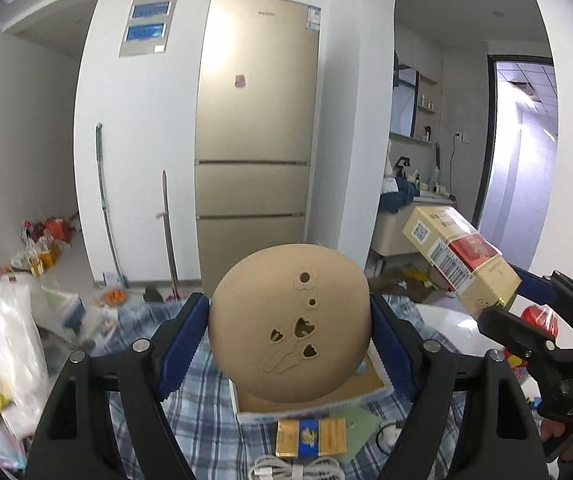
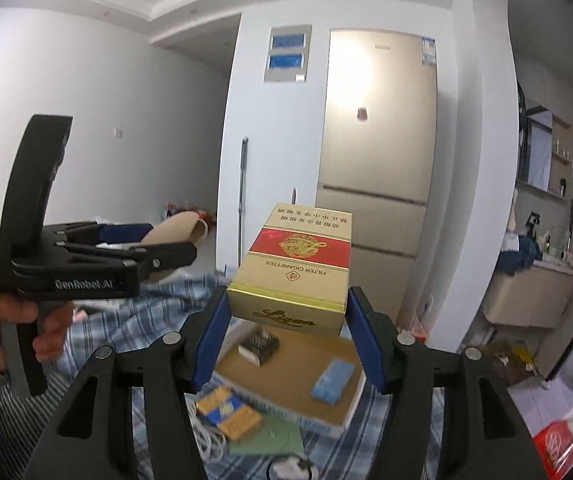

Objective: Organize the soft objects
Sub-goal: 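Carry the wooden disc and yellow cigarette pack over the white box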

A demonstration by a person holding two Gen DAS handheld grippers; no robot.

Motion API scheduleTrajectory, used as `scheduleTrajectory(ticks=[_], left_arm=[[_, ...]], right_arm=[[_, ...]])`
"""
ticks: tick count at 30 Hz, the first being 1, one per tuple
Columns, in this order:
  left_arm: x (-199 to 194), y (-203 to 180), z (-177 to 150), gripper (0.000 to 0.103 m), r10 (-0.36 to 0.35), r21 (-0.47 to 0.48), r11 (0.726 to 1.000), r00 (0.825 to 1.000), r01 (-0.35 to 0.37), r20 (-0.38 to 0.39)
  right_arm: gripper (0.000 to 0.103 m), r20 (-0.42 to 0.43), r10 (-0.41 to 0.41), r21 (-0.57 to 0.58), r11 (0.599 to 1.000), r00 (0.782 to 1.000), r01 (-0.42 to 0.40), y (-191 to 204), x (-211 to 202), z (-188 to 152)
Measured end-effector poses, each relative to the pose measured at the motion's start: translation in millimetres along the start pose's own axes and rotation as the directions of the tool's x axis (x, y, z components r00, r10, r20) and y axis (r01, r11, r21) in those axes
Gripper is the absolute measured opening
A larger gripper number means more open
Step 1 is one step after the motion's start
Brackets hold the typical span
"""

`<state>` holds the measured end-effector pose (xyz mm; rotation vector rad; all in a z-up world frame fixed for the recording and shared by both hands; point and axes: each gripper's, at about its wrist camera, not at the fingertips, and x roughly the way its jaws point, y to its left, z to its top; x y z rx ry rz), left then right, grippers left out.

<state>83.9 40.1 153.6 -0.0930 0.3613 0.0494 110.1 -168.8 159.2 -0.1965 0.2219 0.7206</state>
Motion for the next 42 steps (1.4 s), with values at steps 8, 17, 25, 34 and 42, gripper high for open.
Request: scheduleTrajectory(ticks=[8, 17, 25, 34, 42], left_arm=[[-6.6, -12.1, 42.3, 0.081, 0.009, 0.019, 1.0, 0.996, -0.011, 0.094], [9.3, -30.9, 77.9, 0.081, 0.014, 0.087, 0.996, 0.99, -0.027, 0.139], [64.5, -19.0, 56.5, 0.081, 0.031, 0.093, 0.995, 0.997, -0.037, 0.069], [127.5, -3.0, 16.9, 0.081, 0.026, 0.066, 0.998, 0.998, -0.022, -0.059], [154.6, 4.5, 3.1, 0.081, 0.04, 0.059, 0.998, 0.993, -0.033, -0.116]], right_arm=[[0.057, 0.115, -0.017, 0.008, 1.0, 0.993, 0.016, -9.7, 2.1, 34.7], [0.057, 0.183, -0.005, 0.071, 0.997, 0.983, -0.008, -33.6, 26.1, 67.8], [0.058, 0.177, 0.021, 0.136, 0.99, 0.984, -0.046, -51.9, 52.6, 55.7], [0.058, 0.06, 0.09, 0.175, 0.98, 0.994, -0.099, -48.7, 101.0, 11.1], [0.058, -0.015, 0.123, 0.213, 0.97, 0.992, -0.117, -50.4, 128.1, -15.1]])
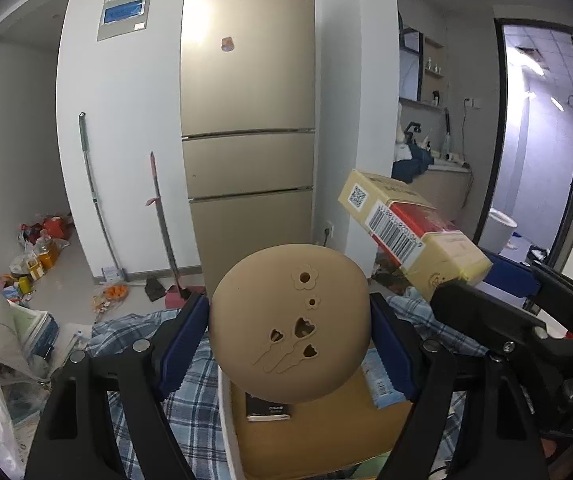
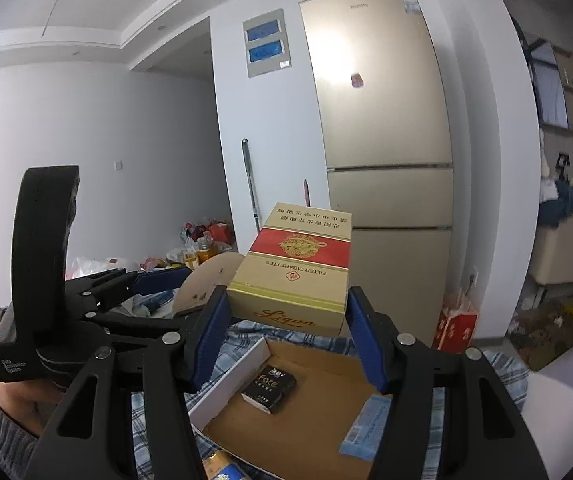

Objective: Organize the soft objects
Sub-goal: 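Carry the wooden disc and yellow cigarette pack over the white box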

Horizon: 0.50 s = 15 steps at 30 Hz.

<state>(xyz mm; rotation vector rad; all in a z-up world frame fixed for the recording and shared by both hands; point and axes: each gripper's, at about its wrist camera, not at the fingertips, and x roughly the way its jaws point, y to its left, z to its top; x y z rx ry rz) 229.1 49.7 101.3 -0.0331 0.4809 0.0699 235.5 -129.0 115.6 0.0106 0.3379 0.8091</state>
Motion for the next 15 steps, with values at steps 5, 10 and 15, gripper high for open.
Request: scheduleTrajectory(ticks=[5, 10, 15], left_arm=[[14.1, 3.0, -11.0, 0.081, 0.017, -0.001, 1.0, 0.999, -0.017, -0.034], [31.4, 9.9, -22.1, 0.081, 0.046, 0.011, 0.999, 0.996, -0.046, -0.079], [47.8, 23.5, -32.5, 0.081, 0.039, -0.024, 0.999, 0.992, -0.042, -0.116]], right_arm=[[0.058, -0.042, -0.021, 0.017, 1.0, 0.999, 0.022, -7.8, 10.6, -9.3], [0.058, -0.084, -0.031, 0.038, 0.999, 0.996, 0.034, -15.5, 22.9, -17.0], [0.058, -0.123, 0.002, 0.089, 0.996, 0.992, 0.009, -26.0, 34.6, -27.3]])
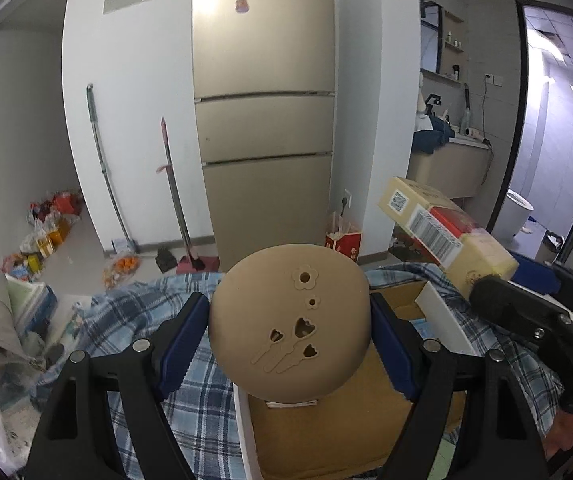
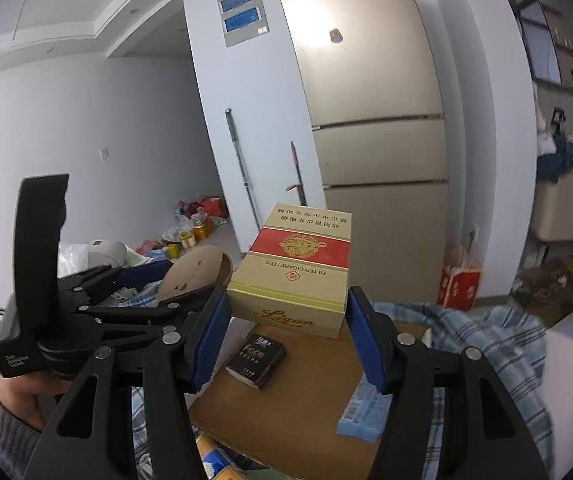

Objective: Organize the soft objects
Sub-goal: 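Carry the wooden disc and yellow cigarette pack over the white box, then lower the disc and pack into the box and open both grippers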

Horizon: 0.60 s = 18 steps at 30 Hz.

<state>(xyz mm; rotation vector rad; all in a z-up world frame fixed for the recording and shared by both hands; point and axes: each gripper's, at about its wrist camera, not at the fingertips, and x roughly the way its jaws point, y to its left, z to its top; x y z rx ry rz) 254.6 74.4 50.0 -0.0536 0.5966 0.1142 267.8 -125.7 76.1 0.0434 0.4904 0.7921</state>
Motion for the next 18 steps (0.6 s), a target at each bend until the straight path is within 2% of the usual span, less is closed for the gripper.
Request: scheduleTrajectory(ticks=[9, 13, 16, 18], left_arm=[[34.9, 5.7, -17.9, 0.081, -0.026, -0.004, 1.0, 0.996, 0.025, -0.089], [55.7, 8.5, -28.8, 0.081, -0.03, -0.009, 1.0, 0.987, 0.029, -0.16], [68.9, 13.3, -37.0, 0.081, -0.071, -0.029, 0.997, 0.976, 0.066, -0.208], [74.7, 15.4, -40.2, 0.081, -0.075, -0.039, 0.997, 0.972, 0.068, -0.221]], right_arm=[[0.058, -0.123, 0.045, 0.12, 0.992, 0.991, -0.03, -22.6, 36.3, -25.4], [0.058, -0.182, 0.045, 0.148, 0.989, 0.982, -0.018, -29.2, 51.1, -38.1], [0.058, -0.21, 0.051, 0.166, 0.986, 0.976, -0.016, -33.3, 57.1, -44.1], [0.058, -0.226, 0.021, 0.16, 0.987, 0.974, 0.016, -35.1, 61.1, -45.9]])
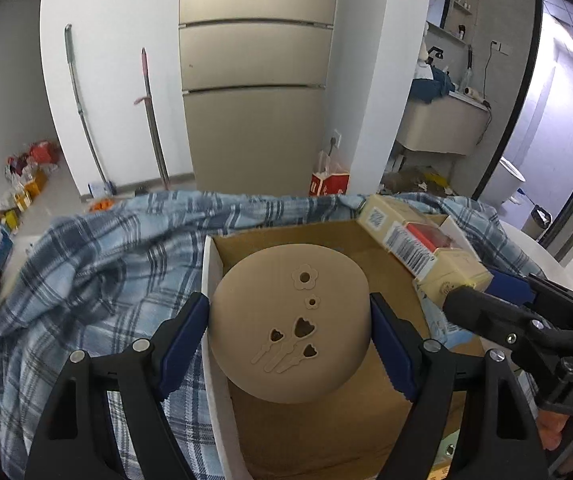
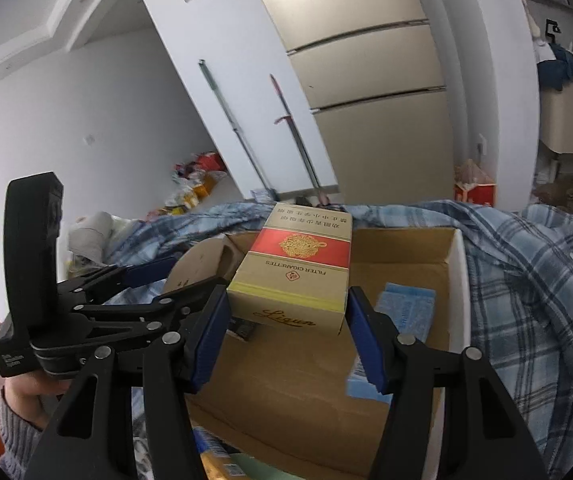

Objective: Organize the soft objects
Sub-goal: 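Lower the disc and pack into the box and open both grippers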

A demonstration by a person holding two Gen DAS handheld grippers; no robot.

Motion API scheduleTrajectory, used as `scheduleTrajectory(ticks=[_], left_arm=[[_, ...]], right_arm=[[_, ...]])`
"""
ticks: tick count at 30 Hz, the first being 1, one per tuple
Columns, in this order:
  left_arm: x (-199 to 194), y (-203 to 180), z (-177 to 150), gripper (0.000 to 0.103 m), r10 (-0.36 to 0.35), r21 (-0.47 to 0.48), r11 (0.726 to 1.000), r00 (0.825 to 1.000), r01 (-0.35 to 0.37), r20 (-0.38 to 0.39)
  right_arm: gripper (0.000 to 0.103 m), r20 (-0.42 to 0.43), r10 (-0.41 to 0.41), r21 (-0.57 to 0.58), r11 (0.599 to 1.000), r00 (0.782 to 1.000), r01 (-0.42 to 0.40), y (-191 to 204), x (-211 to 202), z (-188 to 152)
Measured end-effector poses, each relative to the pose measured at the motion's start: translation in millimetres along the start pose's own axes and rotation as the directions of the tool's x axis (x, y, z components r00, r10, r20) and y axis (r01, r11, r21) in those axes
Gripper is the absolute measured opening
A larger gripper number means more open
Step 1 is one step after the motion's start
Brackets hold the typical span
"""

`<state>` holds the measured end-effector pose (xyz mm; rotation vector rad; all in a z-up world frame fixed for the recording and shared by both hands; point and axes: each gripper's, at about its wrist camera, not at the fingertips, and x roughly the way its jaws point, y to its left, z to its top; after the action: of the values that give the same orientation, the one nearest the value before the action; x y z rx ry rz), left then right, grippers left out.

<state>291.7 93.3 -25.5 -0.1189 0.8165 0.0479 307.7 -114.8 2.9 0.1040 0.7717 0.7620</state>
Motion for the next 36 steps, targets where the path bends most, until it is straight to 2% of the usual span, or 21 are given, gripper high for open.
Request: scheduleTrajectory(ticks=[3, 8, 13, 14, 16, 18, 20, 23, 30, 36], left_arm=[[6.6, -3.0, -2.0, 0.081, -0.005, 0.003, 1.0, 1.0, 0.005, -0.013], [13.5, -10.3, -5.0, 0.081, 0.009, 0.034, 0.999, 1.0, -0.009, -0.025], [12.1, -8.6, -5.6, 0.081, 0.014, 0.02, 1.0, 1.0, -0.014, -0.02], [11.6, -7.8, -5.4, 0.081, 0.017, 0.019, 1.0, 1.0, -0.017, -0.018], [11.5, -6.2, -5.2, 0.081, 0.021, 0.013, 1.0, 1.0, -0.021, -0.017], [13.0, -4.7, -4.4, 0.084, 0.028, 0.003, 1.0, 0.999, -0.028, -0.019], [13.2, -4.7, -2.7, 0.087, 0.036, -0.007, 0.999, 0.999, -0.036, -0.019], [8.2, -6.4, -0.7, 0.103, 0.063, -0.004, 0.998, 0.998, -0.063, 0.013], [-1.1, -3.4, 5.1, 0.103, 0.071, -0.026, 0.997, 0.997, -0.07, 0.037], [-23.2, -8.8, 11.8, 0.103, 0.053, -0.03, 0.998, 0.995, -0.05, 0.088]], right_arm=[[0.058, -0.022, -0.023, 0.006, 1.0, 0.999, 0.024, -4.0, 7.1, 0.9], [0.059, -0.064, -0.006, 0.05, 0.999, 0.998, 0.009, -9.6, 18.2, -3.0], [0.082, -0.063, -0.029, 0.093, 0.995, 0.998, 0.035, -18.8, 15.8, -4.2], [0.083, -0.054, -0.023, 0.103, 0.994, 0.998, 0.028, -20.6, 14.5, -3.0], [0.093, -0.032, -0.007, 0.122, 0.992, 0.999, 0.011, -22.5, 8.0, -2.5], [0.096, -0.013, 0.005, 0.133, 0.991, 1.0, -0.004, -24.2, 4.1, -1.3], [0.096, -0.002, 0.012, 0.13, 0.991, 1.0, -0.012, -22.7, 1.2, -0.1], [0.096, 0.005, 0.011, 0.118, 0.993, 1.0, -0.012, -18.7, -0.9, 2.2], [0.096, 0.035, 0.024, 0.111, 0.993, 0.999, -0.027, -13.4, -10.4, 9.0], [0.102, 0.088, 0.002, 0.067, 0.998, 0.996, -0.008, -2.6, -30.4, 19.5]])
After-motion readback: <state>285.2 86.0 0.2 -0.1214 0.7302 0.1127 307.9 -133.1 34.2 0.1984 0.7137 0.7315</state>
